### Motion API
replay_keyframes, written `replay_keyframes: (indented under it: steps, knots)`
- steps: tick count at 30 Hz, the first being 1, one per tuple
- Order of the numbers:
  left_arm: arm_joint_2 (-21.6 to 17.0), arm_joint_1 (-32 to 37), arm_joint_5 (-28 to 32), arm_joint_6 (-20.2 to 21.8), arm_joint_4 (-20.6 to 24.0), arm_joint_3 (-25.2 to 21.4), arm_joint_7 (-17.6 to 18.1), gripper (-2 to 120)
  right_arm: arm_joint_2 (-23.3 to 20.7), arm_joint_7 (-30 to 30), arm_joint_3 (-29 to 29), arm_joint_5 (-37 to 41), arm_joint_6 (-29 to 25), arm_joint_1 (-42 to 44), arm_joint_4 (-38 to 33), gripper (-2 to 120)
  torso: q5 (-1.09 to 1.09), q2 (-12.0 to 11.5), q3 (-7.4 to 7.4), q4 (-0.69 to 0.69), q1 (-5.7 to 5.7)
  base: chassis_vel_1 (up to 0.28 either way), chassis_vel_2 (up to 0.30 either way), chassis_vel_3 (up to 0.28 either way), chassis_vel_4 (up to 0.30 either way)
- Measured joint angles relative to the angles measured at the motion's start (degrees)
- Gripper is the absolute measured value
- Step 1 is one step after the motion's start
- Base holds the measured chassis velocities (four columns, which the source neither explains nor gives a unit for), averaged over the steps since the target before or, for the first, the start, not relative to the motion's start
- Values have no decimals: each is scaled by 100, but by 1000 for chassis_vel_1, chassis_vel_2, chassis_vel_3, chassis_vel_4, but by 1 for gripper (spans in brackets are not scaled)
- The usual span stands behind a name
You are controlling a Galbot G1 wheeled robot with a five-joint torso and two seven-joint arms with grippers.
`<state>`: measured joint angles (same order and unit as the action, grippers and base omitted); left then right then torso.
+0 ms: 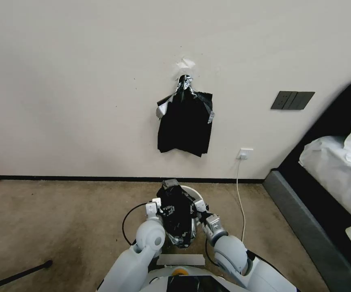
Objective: Place a trash bag onto the trash bin.
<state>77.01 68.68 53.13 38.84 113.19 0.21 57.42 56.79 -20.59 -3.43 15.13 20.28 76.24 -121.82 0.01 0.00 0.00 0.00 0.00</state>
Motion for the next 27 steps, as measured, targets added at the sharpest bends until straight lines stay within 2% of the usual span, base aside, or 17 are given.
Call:
replay_keyframes:
  steps: [1,3,4,7,8,9,14,15,18,19,22,23,26,27]
  knots:
    - [0,0,0,0,0,0,0,71,0,0,0,0,0,0,0,0,0,0,0,0,0,0,0,0,0]
    - [-2,-3,53,-1,-4,-11,87,61,-3,0,9,10,-3,-3,3,0,0,0,0,0,0,0,0,0,0]
    - [-2,-3,53,-1,-4,-11,87,61,-3,0,9,10,-3,-3,3,0,0,0,0,0,0,0,0,0,0]
    - [0,52,49,-40,12,-34,139,45,16,3,9,20,-13,-16,31,0,0,0,0,0,0,0,0,0,0]
    - [0,52,49,-40,12,-34,139,45,16,3,9,20,-13,-16,31,0,0,0,0,0,0,0,0,0,0]
    - [5,78,47,-66,24,-59,151,40,27,5,4,20,-15,-23,44,0,0,0,0,0,0,0,0,0,0]
    - [-30,152,93,-171,97,-176,144,21,37,10,-6,4,-26,-44,77,0,-1,0,0,0,0,0,0,0,0]
    - [-30,152,93,-171,97,-176,144,21,37,10,-6,4,-26,-44,77,0,-1,0,0,0,0,0,0,0,0]
    - [-100,232,103,-259,186,-242,51,7,26,17,-6,-52,-46,-44,95,0,-1,0,0,0,0,0,0,0,0]
    - [-100,232,103,-259,186,-242,51,7,26,17,-6,-52,-46,-44,95,0,-1,0,0,0,0,0,0,0,0]
    - [-182,369,-68,-416,276,-287,-294,0,-5,31,2,-118,-77,-58,85,0,-1,0,0,-1,0,0,0,0,0]
    - [-182,369,-68,-416,276,-287,-294,0,-5,31,2,-118,-77,-58,85,0,-1,0,0,-1,0,0,0,0,0]
    - [-312,580,-666,-623,404,-311,-935,0,-110,48,45,-211,-154,-144,76,0,-1,0,0,0,0,0,0,0,0]
    - [-312,580,-666,-623,404,-311,-935,0,-110,48,45,-211,-154,-144,76,0,-1,0,0,0,0,0,0,0,0]
